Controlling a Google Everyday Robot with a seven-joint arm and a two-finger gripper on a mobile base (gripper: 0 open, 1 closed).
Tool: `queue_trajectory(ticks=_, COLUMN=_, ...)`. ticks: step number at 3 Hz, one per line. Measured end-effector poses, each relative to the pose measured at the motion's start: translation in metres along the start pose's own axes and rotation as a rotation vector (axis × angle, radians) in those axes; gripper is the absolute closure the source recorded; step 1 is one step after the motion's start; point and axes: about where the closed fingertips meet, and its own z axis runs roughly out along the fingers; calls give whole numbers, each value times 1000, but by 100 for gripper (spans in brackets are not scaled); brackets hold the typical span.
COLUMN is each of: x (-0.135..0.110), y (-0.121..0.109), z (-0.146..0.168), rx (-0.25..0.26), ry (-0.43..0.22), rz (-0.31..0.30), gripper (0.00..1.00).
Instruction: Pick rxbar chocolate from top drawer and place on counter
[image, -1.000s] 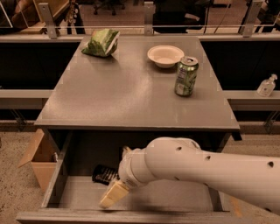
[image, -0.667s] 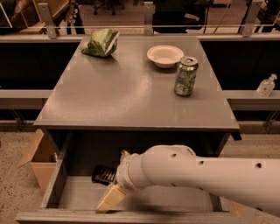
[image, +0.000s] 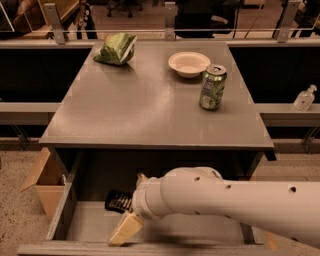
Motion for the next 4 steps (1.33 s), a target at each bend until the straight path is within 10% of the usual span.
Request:
queue_trajectory(ticks=2, x=0, y=-1, z=0, rx=2, ry=-4, rz=5, gripper=19)
queue_trajectory(ticks=4, x=-3, y=-2, z=-3, rx=2, ry=-5, rz=6, gripper=0)
